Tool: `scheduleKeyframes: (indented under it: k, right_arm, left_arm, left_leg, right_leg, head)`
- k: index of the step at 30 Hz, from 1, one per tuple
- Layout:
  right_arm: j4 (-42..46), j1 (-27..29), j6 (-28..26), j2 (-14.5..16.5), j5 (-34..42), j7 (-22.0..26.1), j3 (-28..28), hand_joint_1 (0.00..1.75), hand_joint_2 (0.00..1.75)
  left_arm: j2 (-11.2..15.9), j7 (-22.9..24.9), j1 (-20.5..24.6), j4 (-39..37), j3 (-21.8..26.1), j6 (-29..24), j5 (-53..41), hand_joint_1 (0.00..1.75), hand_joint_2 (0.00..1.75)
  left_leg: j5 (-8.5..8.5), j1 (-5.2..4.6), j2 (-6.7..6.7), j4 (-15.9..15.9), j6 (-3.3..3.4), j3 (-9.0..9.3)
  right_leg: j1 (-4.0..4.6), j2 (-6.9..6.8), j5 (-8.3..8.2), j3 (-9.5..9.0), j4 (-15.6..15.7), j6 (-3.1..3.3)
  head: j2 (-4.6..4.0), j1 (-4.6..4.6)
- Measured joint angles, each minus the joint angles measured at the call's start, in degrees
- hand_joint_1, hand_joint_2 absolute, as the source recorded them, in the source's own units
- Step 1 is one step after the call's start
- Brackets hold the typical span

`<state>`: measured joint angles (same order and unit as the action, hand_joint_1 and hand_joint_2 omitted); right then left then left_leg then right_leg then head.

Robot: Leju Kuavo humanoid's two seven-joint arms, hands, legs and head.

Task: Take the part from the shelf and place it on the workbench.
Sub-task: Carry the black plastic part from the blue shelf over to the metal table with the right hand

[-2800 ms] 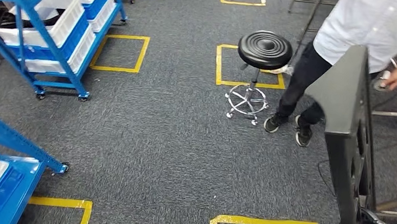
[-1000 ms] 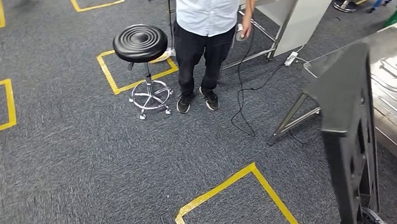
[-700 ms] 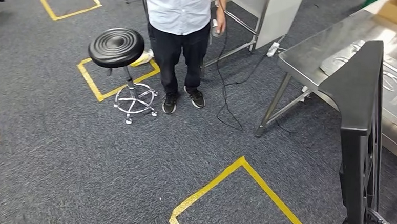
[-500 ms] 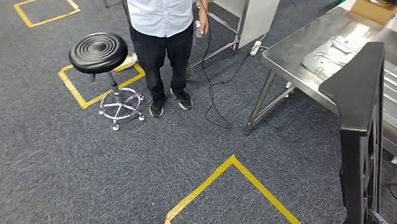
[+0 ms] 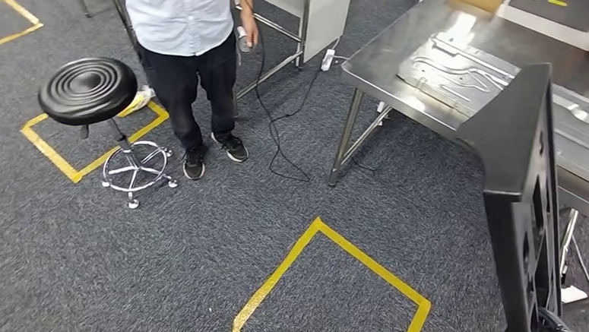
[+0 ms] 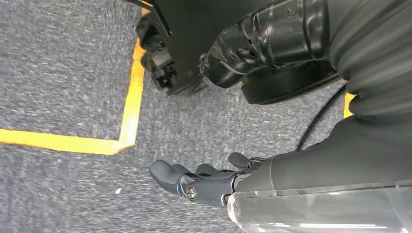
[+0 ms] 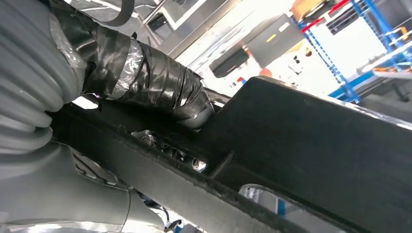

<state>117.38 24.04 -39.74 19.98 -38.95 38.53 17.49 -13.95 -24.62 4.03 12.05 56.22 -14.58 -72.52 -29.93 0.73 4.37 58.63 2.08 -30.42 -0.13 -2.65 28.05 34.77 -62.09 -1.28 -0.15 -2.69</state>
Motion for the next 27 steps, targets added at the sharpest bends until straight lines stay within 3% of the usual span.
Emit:
scheduleKeyframes:
  k: [2, 8, 9, 11, 12, 13, 14, 16, 18, 20, 22, 24, 26, 27]
  right_arm:
    - [0.01, -0.04, 0.0, 0.0, 0.0, 0.03, 0.0, 1.75, 1.75]
    - [0.02, 0.01, 0.0, 0.01, 0.0, 0.03, 0.0, 1.75, 1.75]
    - [0.03, 0.04, 0.0, 0.01, -0.02, 0.05, 0.01, 1.75, 1.75]
    - [-0.05, 0.01, 0.0, 0.06, -0.13, 0.15, 0.02, 1.75, 1.75]
    - [-0.14, -0.02, 0.0, 0.08, -0.2, 0.21, 0.02, 1.75, 1.75]
    - [-0.25, -0.05, 0.0, 0.1, -0.27, 0.28, 0.02, 1.75, 1.75]
    - [-0.34, -0.05, 0.0, 0.11, -0.31, 0.33, 0.02, 1.75, 1.75]
    - [-0.43, -0.08, 0.0, 0.11, -0.37, 0.44, 0.02, 1.75, 1.75]
    - [-0.46, -0.07, 0.0, 0.12, -0.49, 0.5, 0.02, 1.75, 1.75]
    - [-0.5, 0.05, 0.0, 0.13, -0.66, 0.52, 0.02, 1.75, 1.75]
    - [-0.55, 0.14, 0.0, 0.13, -0.81, 0.56, 0.02, 1.75, 1.75]
    - [-0.63, 0.03, 0.0, 0.13, -0.96, 0.6, 0.02, 1.75, 1.75]
    - [-0.81, -0.03, 0.0, 0.13, -1.03, 0.62, 0.02, 1.75, 1.75]
    - [-0.93, 0.03, 0.0, 0.13, -1.04, 0.61, 0.02, 1.75, 1.75]
  left_arm:
    - [-0.05, -0.04, 0.06, 0.01, 0.0, 0.0, 0.0, 0.0, 1.75]
    - [-0.06, -0.07, 0.24, 0.0, 0.02, 0.0, 0.0, 0.0, 1.75]
    - [-0.05, -0.1, 0.25, 0.0, 0.02, 0.02, -0.01, 0.0, 1.75]
    - [-0.02, -0.18, 0.1, 0.0, 0.01, 0.33, -0.09, 0.0, 1.75]
    - [0.0, -0.22, -0.02, 0.0, 0.01, 0.52, -0.14, 0.0, 1.75]
    - [0.02, -0.25, -0.12, 0.01, 0.02, 0.7, -0.17, 0.0, 1.75]
    - [0.03, -0.28, -0.15, 0.01, 0.02, 0.77, -0.17, 0.0, 1.75]
    - [0.04, -0.4, -0.22, 0.01, 0.02, 0.79, -0.17, 0.0, 1.75]
    - [0.06, -0.53, -0.21, 0.0, 0.01, 0.81, -0.15, 0.0, 1.75]
    - [0.07, -0.61, -0.04, 0.01, 0.02, 0.84, -0.12, 0.0, 1.75]
    - [0.06, -0.66, 0.05, 0.01, 0.02, 0.85, -0.09, 0.0, 1.75]
    - [0.04, -0.72, 0.01, 0.01, 0.02, 0.92, -0.03, 0.0, 1.75]
    - [0.06, -0.76, -0.14, 0.01, 0.02, 0.98, 0.01, 0.0, 1.75]
    - [0.07, -0.79, -0.19, 0.01, 0.02, 1.02, 0.02, 0.0, 1.75]
  left_leg:
    - [-0.31, -0.24, 0.9, -0.09, -0.47, 0.38]
    - [-0.53, -0.37, 1.84, -0.44, -1.09, 0.91]
    - [-0.89, -0.34, 0.91, -0.03, -1.36, 0.88]
    - [-4.61, -0.24, -1.99, 8.15, -1.93, -3.08]
    - [-5.74, -0.13, -3.42, 11.9, -2.04, -5.09]
    - [-5.79, -0.11, -3.98, 14.07, -2.02, -6.51]
    - [-3.48, -0.09, -4.32, 11.46, -1.92, -5.64]
    - [0.04, 0.04, -6.59, 4.17, -1.55, -2.71]
    - [0.73, 0.0, -8.14, 0.99, -1.13, -1.4]
    - [0.89, -0.13, -7.22, 0.56, -0.53, -1.14]
    - [1.26, -0.02, -5.93, -0.2, 0.31, -0.75]
    - [1.38, 0.05, -4.53, -0.69, 0.87, -0.49]
    - [1.2, 0.01, -3.04, -0.68, 1.02, -0.43]
    - [1.07, 0.0, -2.3, -0.66, 1.0, -0.37]
  right_leg:
    - [0.53, -0.99, -0.31, -1.4, 2.9, 0.62]
    - [0.45, 0.32, -0.41, -1.38, 3.17, 1.04]
    - [0.22, 0.72, -0.6, -1.62, 3.53, 1.24]
    - [-0.17, 2.74, -0.9, -2.09, 4.12, 1.91]
    - [-0.17, 3.89, -0.89, -2.19, 4.11, 2.09]
    - [-0.14, 5.1, -0.79, -2.23, 3.93, 2.21]
    - [-0.15, 6.03, -0.65, -2.3, 3.7, 2.14]
    - [-0.17, 7.5, -0.3, -2.19, 3.09, 1.8]
    - [-0.29, 8.68, -0.17, -1.78, 2.7, 1.2]
    - [-0.5, 9.61, -0.29, -1.51, 2.77, 0.44]
    - [-0.49, 7.93, 0.62, -0.87, 1.43, -0.21]
    - [-0.52, 4.8, 3.46, 1.74, -3.87, -0.75]
    - [-0.82, 3.48, 6.07, 5.35, -10.63, -1.26]
    - [-0.99, 3.22, 6.12, 6.28, -12.19, -1.43]
  head:
    - [0.0, 0.02]
    - [0.0, 0.02]
    - [0.0, 0.02]
    - [0.0, 0.06]
    - [0.0, 0.07]
    - [0.0, 0.09]
    - [0.0, 0.09]
    - [0.0, 0.07]
    - [0.0, 0.06]
    - [0.0, 0.09]
    - [0.0, -0.01]
    - [0.0, -0.14]
    - [0.0, -0.16]
    - [0.0, -0.16]
